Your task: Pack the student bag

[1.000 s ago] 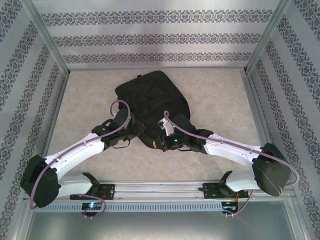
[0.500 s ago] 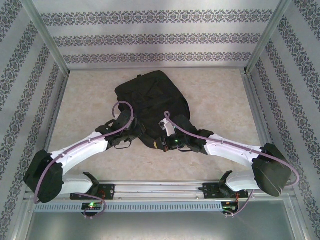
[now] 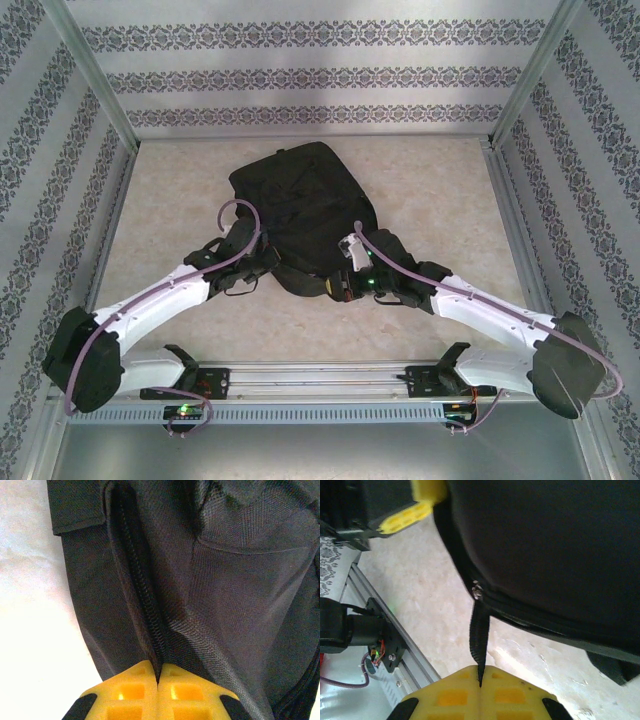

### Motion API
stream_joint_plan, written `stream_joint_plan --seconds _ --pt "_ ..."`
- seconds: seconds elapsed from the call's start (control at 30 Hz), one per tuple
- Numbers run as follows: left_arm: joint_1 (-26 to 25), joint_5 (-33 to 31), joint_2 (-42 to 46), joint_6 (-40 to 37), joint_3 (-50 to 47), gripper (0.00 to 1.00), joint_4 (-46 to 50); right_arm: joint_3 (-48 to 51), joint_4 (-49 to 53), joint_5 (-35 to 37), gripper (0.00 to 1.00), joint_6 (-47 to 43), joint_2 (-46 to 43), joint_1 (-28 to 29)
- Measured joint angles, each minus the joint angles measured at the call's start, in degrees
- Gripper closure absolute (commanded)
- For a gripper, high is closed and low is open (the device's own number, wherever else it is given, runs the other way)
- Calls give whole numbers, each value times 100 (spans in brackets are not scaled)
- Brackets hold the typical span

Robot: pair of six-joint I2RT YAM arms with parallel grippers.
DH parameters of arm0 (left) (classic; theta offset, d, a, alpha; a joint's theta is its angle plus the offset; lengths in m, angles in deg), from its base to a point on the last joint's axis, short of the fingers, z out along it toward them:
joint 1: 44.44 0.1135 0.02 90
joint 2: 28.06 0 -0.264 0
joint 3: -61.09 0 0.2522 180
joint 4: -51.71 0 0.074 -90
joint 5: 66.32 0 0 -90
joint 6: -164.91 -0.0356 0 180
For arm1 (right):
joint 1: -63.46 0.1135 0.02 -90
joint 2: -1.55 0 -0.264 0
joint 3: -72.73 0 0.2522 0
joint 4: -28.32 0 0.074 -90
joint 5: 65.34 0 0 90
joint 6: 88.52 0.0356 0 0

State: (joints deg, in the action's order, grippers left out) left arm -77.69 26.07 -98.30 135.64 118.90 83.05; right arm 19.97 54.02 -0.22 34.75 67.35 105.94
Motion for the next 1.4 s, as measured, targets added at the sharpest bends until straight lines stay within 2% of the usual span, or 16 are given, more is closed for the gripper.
stream_joint_plan --seconds 0.23,0.63,0.77,0.9,1.27,1.4 --pt "48 22 103 -94 -46 100 109 15 225 9 100 -42 -15 -17" --pt "260 238 568 -409 -232 100 282 -61 549 195 100 -216 -96 -391" --pt "302 284 592 -595 -236 100 315 -101 595 55 100 -284 -107 -450" --pt "306 295 590 -907 -179 100 481 -341 815 -37 100 -404 -109 -446" --pt "306 199 555 -1626 155 100 957 -1209 1707 354 100 -914 332 -435" --pt "330 151 503 -1744 175 80 1119 -1375 1797 76 100 -968 516 -249"
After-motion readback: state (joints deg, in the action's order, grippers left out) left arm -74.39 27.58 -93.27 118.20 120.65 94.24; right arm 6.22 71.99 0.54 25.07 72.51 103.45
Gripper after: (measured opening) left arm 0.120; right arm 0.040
